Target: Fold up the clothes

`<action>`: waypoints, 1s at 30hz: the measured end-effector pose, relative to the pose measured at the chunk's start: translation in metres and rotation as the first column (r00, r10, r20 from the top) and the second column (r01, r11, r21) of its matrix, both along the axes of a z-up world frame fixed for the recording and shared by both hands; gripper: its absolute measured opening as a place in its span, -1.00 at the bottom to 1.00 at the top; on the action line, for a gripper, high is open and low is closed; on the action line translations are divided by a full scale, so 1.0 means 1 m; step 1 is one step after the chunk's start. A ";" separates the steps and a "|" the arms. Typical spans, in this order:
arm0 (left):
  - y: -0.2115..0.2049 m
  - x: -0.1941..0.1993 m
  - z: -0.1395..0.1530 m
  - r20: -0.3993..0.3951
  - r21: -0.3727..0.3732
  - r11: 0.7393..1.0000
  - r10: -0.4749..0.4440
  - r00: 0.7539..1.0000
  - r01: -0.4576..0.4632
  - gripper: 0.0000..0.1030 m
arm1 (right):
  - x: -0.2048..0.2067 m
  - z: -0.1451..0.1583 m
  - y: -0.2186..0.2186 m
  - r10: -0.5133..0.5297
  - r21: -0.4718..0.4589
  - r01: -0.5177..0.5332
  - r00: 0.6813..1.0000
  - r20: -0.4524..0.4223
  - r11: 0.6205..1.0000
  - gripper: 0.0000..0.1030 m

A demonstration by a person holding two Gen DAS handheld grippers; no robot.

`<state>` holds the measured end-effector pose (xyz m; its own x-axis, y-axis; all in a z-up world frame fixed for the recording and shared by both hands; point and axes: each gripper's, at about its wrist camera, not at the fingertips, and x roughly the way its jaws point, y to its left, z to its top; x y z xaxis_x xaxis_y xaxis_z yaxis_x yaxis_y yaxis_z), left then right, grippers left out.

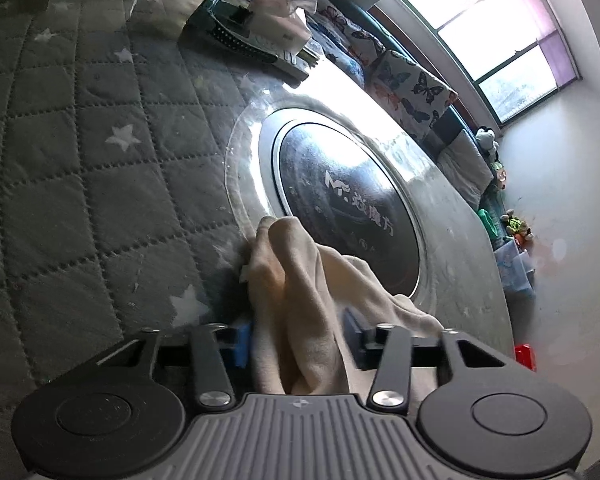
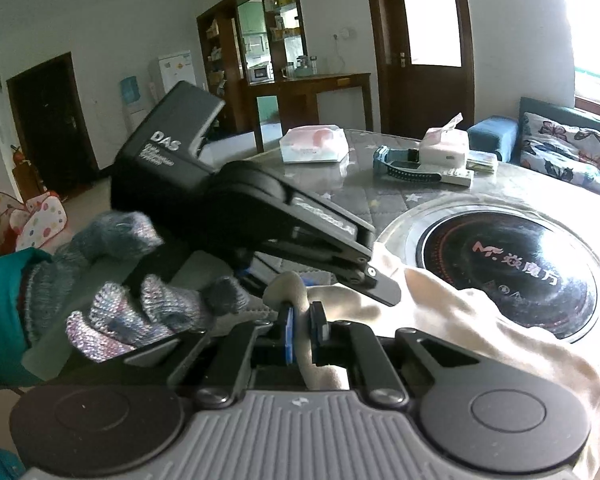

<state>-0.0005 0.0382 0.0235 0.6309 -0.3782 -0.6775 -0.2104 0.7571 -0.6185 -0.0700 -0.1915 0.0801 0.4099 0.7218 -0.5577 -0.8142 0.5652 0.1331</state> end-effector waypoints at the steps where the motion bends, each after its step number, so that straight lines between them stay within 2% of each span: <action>1: 0.000 0.000 -0.001 0.000 0.001 1.000 0.002 1.000 -0.002 -0.35 | 0.000 -0.001 0.000 0.001 -0.001 -0.001 1.000 -0.003 1.000 -0.86; 5: -0.002 -0.001 -0.001 0.005 0.025 1.000 0.002 1.000 -0.002 -0.54 | -0.001 -0.006 -0.002 -0.010 -0.009 0.010 1.000 -0.007 1.000 -0.83; 10: -0.004 -0.003 -0.002 0.016 0.043 0.999 -0.004 1.000 0.003 -0.57 | 0.000 -0.007 -0.019 -0.053 0.003 0.053 0.998 -0.016 0.999 -0.68; 12: -0.004 -0.003 -0.002 0.018 0.045 0.999 -0.004 1.000 0.003 -0.57 | 0.003 -0.008 -0.032 -0.107 -0.008 0.107 0.994 -0.007 0.994 -0.55; 14: -0.005 -0.003 -0.002 0.021 0.049 0.999 -0.005 1.000 0.004 -0.57 | 0.009 -0.011 -0.051 -0.178 -0.027 0.178 0.984 0.002 0.984 -0.55; 18: -0.008 -0.003 0.000 0.028 0.074 0.997 -0.018 0.999 0.015 -0.57 | 0.028 -0.017 -0.093 -0.344 -0.065 0.344 0.939 0.017 0.937 -0.52; 21: -0.011 -0.003 0.000 0.034 0.096 0.995 -0.029 0.999 0.026 -0.57 | 0.045 -0.024 -0.120 -0.452 -0.082 0.452 0.892 0.030 0.888 -0.29; 24: -0.012 -0.003 0.001 0.037 0.110 0.993 -0.039 0.999 0.035 -0.57 | 0.062 -0.033 -0.143 -0.536 -0.087 0.536 0.844 0.022 0.840 -0.26; 26: -0.012 -0.003 0.001 0.037 0.115 0.993 -0.045 0.998 0.040 -0.57 | 0.073 -0.040 -0.156 -0.576 -0.087 0.574 0.817 0.003 0.814 -0.21; 30: -0.015 -0.003 0.002 0.041 0.138 0.989 -0.060 0.997 0.054 -0.56 | 0.085 -0.051 -0.168 -0.602 -0.059 0.599 0.796 -0.066 0.799 -0.17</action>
